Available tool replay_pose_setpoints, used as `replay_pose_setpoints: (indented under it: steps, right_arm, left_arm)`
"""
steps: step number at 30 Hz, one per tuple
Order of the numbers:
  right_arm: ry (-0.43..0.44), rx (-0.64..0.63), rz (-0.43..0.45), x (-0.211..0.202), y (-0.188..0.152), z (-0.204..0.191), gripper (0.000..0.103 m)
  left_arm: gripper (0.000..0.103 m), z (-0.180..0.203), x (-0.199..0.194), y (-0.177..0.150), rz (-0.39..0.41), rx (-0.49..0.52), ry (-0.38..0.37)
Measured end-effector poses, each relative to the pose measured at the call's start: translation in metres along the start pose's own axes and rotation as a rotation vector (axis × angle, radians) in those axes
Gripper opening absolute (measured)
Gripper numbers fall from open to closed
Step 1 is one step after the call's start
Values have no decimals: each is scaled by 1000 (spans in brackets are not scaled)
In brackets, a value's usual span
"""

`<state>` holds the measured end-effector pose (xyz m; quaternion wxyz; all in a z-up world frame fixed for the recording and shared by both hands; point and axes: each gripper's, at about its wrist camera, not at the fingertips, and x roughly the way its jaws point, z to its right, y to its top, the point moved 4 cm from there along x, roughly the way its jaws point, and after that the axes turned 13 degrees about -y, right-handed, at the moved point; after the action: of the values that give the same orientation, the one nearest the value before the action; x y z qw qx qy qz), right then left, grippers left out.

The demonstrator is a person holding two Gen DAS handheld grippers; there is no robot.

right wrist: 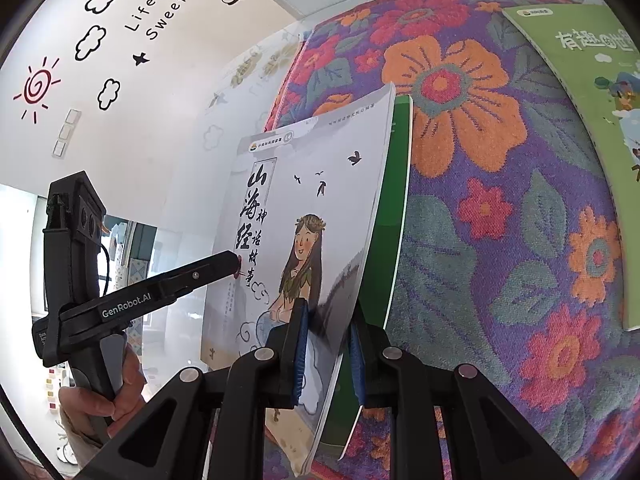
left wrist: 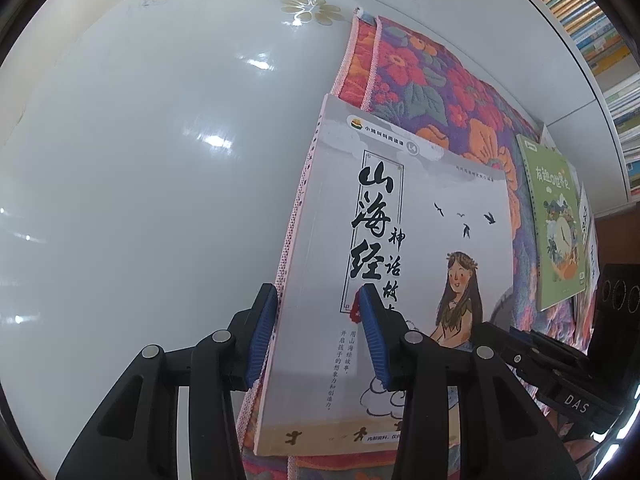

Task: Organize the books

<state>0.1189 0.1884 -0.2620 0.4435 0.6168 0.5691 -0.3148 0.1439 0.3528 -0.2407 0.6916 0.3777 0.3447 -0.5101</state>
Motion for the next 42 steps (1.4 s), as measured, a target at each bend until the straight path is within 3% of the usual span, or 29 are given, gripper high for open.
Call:
replay_pose_setpoints:
  steps: [24, 29, 36, 42]
  right_arm:
    - [-19, 64, 16, -4, -2, 5, 19]
    - [-126, 72, 76, -23, 3, 18, 19]
    - [-137, 152, 228, -74, 11, 72, 19]
    - [-255, 238, 314, -119, 1, 140, 19]
  left_arm:
    - [40, 7, 8, 16, 17, 31, 44]
    - [40, 8, -5, 17, 79, 76, 177]
    - [40, 45, -20, 15, 129, 81, 104]
    - [39, 105, 11, 13, 95, 104, -24]
